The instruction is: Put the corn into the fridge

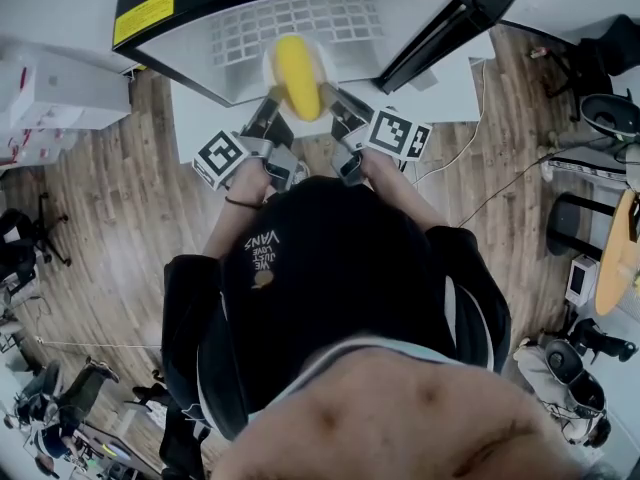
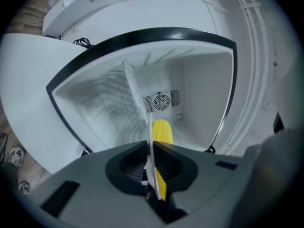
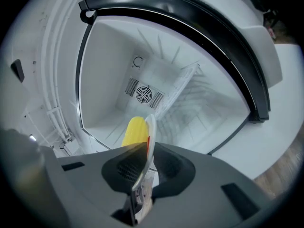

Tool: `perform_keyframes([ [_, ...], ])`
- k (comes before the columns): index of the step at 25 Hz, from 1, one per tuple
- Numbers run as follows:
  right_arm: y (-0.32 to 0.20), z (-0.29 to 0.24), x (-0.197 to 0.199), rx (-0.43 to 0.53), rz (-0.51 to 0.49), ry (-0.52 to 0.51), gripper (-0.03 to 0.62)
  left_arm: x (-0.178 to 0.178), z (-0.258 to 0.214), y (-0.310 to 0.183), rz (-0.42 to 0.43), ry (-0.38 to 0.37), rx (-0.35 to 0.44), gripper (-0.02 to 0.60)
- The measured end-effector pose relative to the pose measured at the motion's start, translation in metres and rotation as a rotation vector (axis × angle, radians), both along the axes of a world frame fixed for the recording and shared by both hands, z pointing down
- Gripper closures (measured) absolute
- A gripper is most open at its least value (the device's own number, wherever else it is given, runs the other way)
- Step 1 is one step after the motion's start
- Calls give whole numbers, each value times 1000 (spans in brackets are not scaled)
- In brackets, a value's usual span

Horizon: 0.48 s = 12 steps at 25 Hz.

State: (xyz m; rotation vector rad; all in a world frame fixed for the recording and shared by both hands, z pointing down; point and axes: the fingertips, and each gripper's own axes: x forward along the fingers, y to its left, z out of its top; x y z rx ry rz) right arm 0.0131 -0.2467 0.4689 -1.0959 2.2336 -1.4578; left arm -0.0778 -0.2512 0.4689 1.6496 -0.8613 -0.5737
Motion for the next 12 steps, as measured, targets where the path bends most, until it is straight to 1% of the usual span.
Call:
perform_keyframes([
  [12, -21, -5, -1, 2, 20, -4, 557, -2, -3, -23, 13, 11, -3, 548],
])
